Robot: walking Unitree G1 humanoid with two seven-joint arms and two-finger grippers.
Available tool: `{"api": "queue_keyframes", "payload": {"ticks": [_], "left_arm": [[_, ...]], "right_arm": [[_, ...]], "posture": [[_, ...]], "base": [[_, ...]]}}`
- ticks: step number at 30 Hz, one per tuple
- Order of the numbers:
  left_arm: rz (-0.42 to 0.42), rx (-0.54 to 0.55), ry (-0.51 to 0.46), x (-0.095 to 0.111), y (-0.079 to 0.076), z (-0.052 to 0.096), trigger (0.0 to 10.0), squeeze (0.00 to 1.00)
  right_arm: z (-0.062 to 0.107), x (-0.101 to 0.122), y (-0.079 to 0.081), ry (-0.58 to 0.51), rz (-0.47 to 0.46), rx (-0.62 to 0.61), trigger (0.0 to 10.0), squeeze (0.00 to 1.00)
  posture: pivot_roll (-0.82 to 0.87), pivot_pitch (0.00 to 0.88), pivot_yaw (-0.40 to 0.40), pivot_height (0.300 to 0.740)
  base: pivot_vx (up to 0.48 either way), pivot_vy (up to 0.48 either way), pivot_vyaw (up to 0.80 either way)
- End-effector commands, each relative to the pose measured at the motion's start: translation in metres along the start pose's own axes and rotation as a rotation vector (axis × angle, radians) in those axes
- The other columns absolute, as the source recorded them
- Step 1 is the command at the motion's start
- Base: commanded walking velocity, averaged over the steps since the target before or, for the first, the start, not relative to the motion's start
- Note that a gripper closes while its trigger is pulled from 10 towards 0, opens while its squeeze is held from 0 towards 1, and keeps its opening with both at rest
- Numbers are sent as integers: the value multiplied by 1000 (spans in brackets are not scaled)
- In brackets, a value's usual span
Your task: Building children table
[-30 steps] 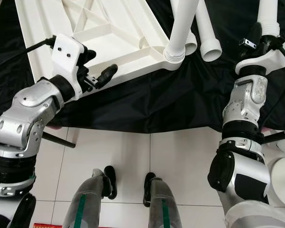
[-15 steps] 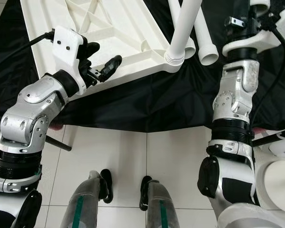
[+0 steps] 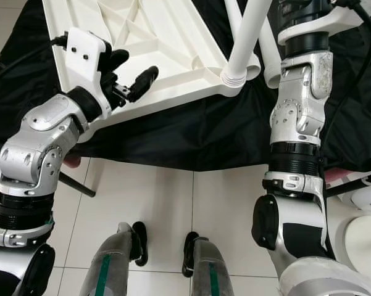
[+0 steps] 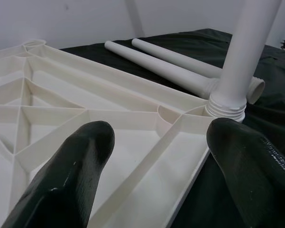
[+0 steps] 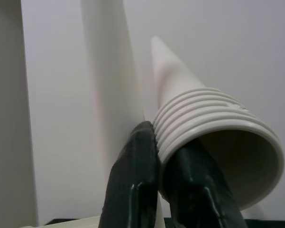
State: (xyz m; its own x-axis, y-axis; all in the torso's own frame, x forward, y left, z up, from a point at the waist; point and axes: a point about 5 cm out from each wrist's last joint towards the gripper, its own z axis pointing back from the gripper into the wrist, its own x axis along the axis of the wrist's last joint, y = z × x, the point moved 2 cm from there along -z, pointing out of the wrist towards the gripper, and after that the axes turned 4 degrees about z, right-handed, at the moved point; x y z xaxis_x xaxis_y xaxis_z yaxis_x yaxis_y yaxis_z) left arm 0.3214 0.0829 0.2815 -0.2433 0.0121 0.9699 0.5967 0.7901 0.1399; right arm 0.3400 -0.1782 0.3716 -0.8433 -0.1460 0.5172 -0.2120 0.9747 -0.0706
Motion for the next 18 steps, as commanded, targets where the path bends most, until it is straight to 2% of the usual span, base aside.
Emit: {"api": "queue_keyframes", "payload": {"ticks": [1, 9, 14, 18], "left_arm": [[11, -47, 21, -6, -5, 1, 10000, 0], [10, -69, 38, -8, -6, 0, 10000, 0], [8, -84, 54, -10, -8, 1, 10000, 0], [10, -94, 66, -11, -8, 1, 10000, 0]], "right_arm": [[-1, 12, 22, -76, 67, 55, 10000, 0], [4, 14, 37, -89, 86, 66, 10000, 0], [9, 17, 31, -113, 145, -68, 10000, 0], [12, 22, 31, -142, 186, -119, 10000, 0]], "posture": [[130, 158, 13, 740], [131, 162, 36, 740], [138, 173, 70, 740], [143, 180, 89, 740]], "base": [[0, 0, 0], [0, 0, 0], [0, 0, 0], [0, 0, 0]]}}
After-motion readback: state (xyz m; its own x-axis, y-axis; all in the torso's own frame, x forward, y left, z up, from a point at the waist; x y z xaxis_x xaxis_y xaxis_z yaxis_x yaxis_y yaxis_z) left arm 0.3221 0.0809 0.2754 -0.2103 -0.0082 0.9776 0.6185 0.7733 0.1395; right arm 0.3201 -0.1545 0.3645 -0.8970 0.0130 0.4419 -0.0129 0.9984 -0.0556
